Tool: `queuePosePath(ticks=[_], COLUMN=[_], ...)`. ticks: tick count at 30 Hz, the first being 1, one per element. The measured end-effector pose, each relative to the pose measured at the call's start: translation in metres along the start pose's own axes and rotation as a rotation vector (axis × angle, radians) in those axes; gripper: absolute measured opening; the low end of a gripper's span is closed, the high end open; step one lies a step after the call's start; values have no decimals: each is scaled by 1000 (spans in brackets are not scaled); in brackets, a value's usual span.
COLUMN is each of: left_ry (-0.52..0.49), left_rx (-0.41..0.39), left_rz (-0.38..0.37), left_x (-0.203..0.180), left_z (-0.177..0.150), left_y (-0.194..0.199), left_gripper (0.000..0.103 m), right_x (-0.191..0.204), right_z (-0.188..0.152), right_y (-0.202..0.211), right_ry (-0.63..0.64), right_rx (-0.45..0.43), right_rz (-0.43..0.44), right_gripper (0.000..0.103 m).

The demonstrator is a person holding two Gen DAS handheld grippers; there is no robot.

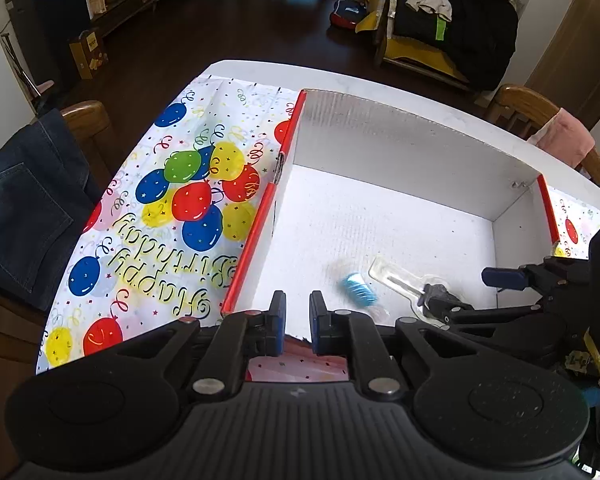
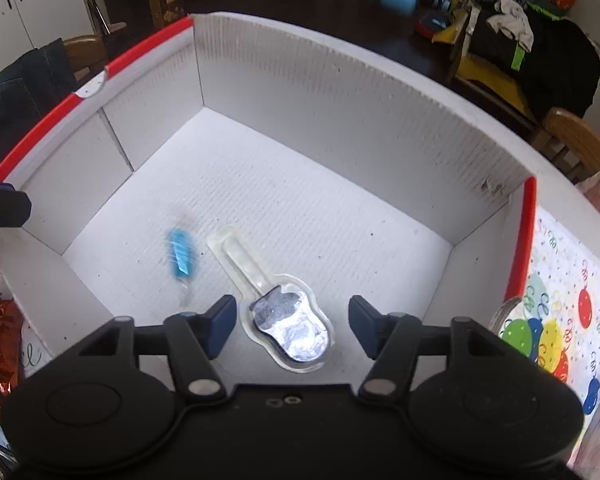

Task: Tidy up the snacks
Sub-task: 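Carry both candies into the red box and open both tools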

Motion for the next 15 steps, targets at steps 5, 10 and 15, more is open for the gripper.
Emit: queuePosePath(ticks=[5,10,15], left_ry=[0,-10,-38], left_rx=[-18,-36,-67], left_rz=[-11,-29,-43], left_x=[1,2,5], left_z=[-3,-6,-11], left_y=[11,22,35], left_gripper=[12,12,12], right_x=[-3,4,19], right_z=[-1,-3,-6], right_y=[24,59,90], right_ry=[-38,-53,-57], right_rx=[-66,-137,-201], right_rz=[42,92,122], right_gripper=[62,63,63])
Point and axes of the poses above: each gripper's, at about its wrist camera, not at the fingertips, and y roughly against the way its jaws point, x to its left, z to its top, the point moved 7 cm from there along -y, roughly the way its jaws point, and after that the axes turned 14 degrees about z, right-handed, at the moved point
